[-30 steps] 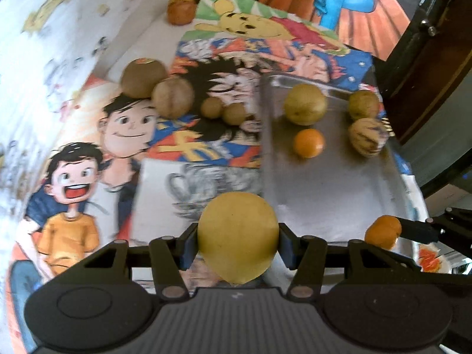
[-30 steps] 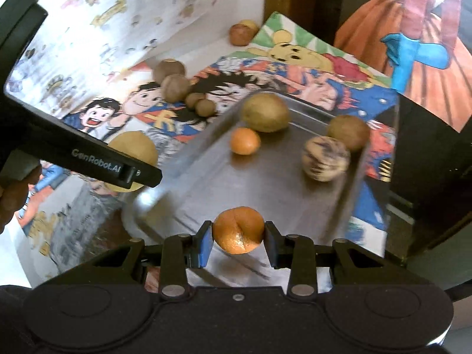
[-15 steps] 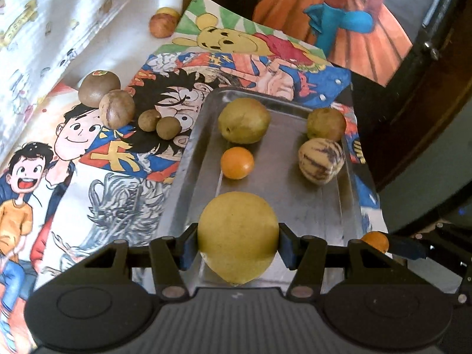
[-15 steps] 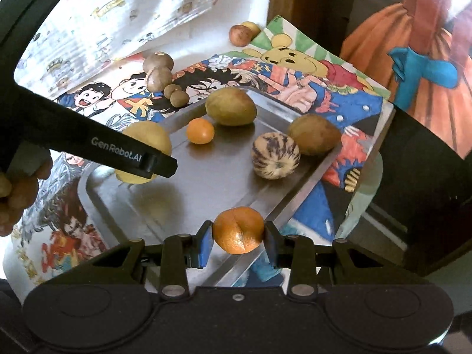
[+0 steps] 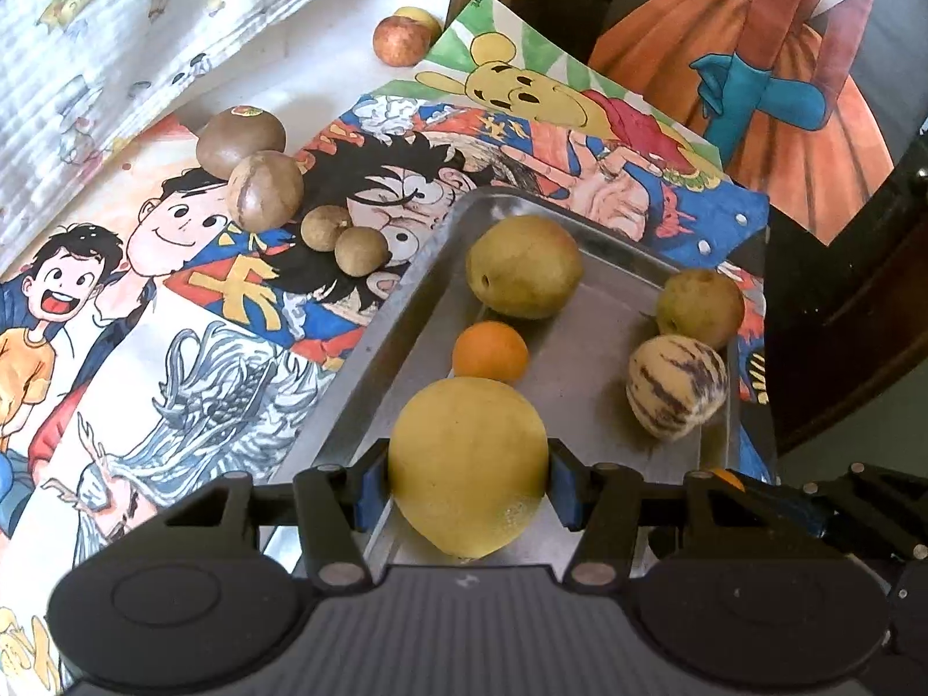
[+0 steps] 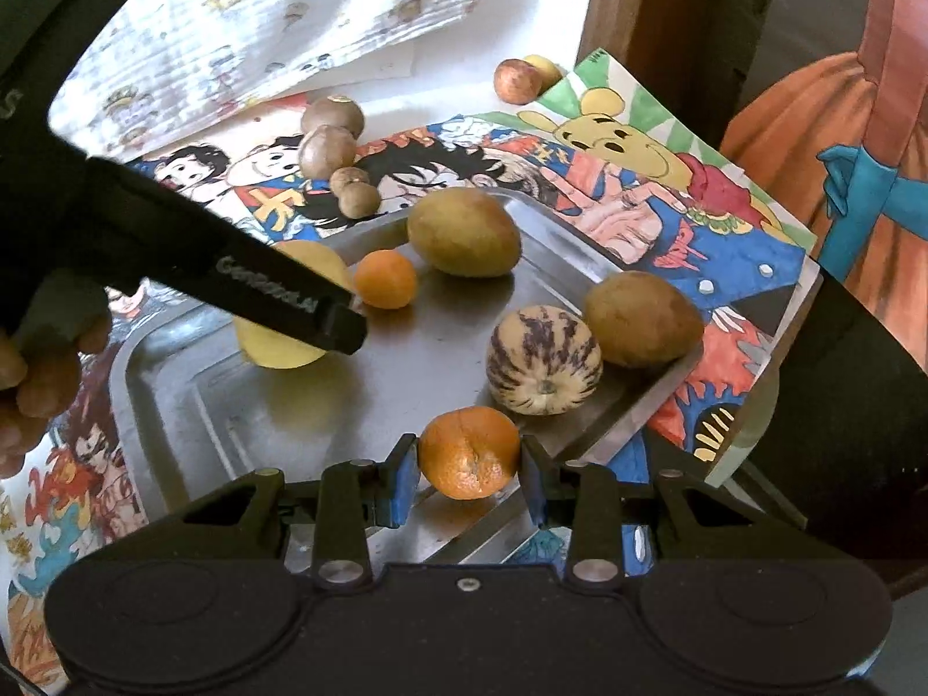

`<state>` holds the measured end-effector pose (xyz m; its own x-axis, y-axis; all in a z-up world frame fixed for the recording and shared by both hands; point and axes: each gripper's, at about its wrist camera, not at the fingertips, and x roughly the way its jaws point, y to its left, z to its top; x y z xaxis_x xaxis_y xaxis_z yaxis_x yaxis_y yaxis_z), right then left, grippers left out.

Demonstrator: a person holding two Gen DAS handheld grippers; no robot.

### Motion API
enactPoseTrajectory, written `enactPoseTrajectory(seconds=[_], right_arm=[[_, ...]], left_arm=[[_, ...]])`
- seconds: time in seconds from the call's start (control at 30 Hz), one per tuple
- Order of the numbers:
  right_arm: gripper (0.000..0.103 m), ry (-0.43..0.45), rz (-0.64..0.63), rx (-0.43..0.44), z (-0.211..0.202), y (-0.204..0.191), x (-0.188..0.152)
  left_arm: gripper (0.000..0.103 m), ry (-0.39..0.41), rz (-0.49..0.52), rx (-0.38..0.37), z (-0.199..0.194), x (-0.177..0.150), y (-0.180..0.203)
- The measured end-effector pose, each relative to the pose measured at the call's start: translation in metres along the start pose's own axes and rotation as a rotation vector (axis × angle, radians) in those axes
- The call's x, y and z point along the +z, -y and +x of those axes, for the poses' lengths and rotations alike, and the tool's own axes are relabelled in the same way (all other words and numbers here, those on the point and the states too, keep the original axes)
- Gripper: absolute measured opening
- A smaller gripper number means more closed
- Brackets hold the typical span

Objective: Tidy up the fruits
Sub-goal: 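Carry both fruits over the metal tray and open both tools to release them, then withdraw both tools from the tray toward the remaining fruits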

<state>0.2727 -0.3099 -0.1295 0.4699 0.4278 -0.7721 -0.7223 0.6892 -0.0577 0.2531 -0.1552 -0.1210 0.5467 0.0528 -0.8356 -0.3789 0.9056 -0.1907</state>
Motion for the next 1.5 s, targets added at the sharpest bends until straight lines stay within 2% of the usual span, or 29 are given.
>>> enactPoseTrajectory(seconds=[0.23, 0.63, 0.8, 0.93, 1.1, 1.33, 1.5], right_arm=[[0.039, -0.015, -0.011, -0.005, 0.011, 0.003, 0.001], [0.041, -0.034, -0.02, 0.004, 0.013, 0.002, 0.0], [0.054, -0.024, -0.011, -0.001, 0.005, -0.001, -0.002], [0.059, -0.018, 0.032, -0.018, -0.009, -0.001, -0.005], [0.078, -0.003, 0.112, -0.051, -0.032, -0.001, -0.007], [0.092, 0.031, 0.222, -0.113, -0.067, -0.012, -0.008], [0.099, 0.052, 0.299, -0.174, -0.086, -0.033, -0.007]], left_arm=[[0.059, -0.014, 0.01, 0.016, 0.009, 0.004, -0.007], [0.06, -0.023, 0.013, -0.004, 0.007, 0.004, -0.012], [0.065, 0.005, 0.005, -0.003, 0.001, 0.004, -0.015], [0.07, 0.029, 0.0, -0.005, -0.008, 0.005, -0.017], [0.082, 0.06, -0.007, -0.001, -0.026, 0.005, -0.023], [0.098, 0.079, 0.014, -0.028, -0.046, 0.001, -0.034], [0.101, 0.1, 0.061, -0.051, -0.064, -0.005, -0.046]])
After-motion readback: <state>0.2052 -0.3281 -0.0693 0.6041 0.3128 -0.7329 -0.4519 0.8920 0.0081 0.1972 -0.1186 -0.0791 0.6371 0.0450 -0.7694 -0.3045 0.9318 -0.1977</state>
